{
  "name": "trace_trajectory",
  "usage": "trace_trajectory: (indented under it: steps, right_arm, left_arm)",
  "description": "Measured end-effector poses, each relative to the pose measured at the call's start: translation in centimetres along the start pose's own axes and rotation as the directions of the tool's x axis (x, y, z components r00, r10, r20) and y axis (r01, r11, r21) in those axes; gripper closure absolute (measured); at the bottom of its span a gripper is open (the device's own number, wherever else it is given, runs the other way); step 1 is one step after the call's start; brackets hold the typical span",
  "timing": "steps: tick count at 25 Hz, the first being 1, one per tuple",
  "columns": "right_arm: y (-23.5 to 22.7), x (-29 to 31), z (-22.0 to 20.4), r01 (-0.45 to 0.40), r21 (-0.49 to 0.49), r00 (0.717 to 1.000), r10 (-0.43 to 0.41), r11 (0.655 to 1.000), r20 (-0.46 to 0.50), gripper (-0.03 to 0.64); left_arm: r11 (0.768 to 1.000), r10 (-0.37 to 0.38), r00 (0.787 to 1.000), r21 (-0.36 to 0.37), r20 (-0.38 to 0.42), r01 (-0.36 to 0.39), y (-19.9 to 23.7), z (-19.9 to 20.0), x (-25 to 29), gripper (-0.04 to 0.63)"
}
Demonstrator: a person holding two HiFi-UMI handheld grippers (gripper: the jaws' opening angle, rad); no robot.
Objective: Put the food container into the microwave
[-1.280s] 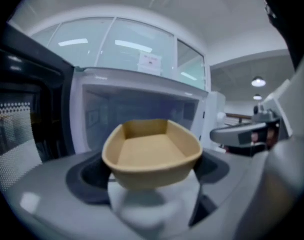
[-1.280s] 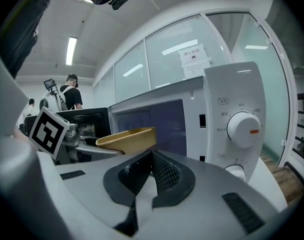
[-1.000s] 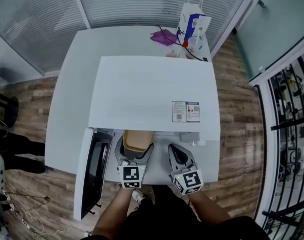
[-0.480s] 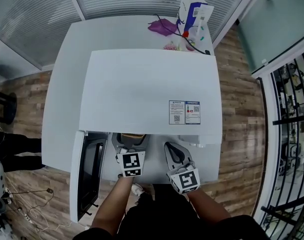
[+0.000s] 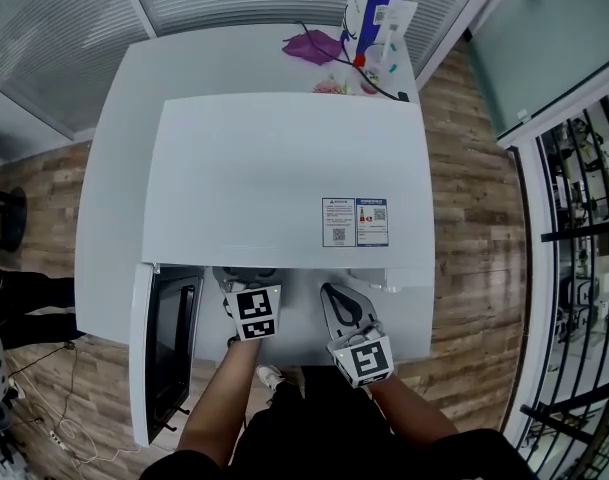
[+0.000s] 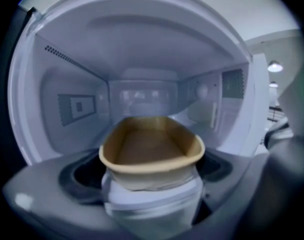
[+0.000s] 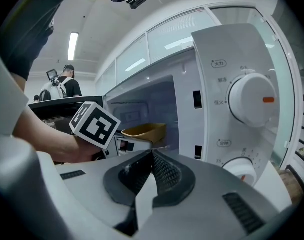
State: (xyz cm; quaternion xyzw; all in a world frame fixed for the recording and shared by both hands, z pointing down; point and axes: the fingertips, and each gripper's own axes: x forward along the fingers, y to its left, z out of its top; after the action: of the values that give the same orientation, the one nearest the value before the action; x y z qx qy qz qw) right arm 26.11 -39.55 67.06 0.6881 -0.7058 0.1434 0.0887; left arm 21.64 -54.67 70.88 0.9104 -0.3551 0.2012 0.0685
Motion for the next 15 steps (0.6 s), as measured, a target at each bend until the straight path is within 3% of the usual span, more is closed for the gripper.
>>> trace_trajectory:
  steps: [7, 15]
  right_arm:
    - [0.8, -0.6, 0.5, -0.003, -0.013, 1.0, 0.004, 1.0, 0.014, 0.611]
    - [2.7, -2.5, 2.8, 0.028, -0.036, 0.996, -0.025, 0.999, 0.08, 0.611]
  left_arm:
    - [1.0, -0.009, 1.0, -0.018, 0.002, 0.009, -0.4, -0.2, -2.2, 0.026]
    - [0.999, -0.053, 0.996, 0.005, 0.072, 0.052, -2.0, 0.3, -9.5, 0.036]
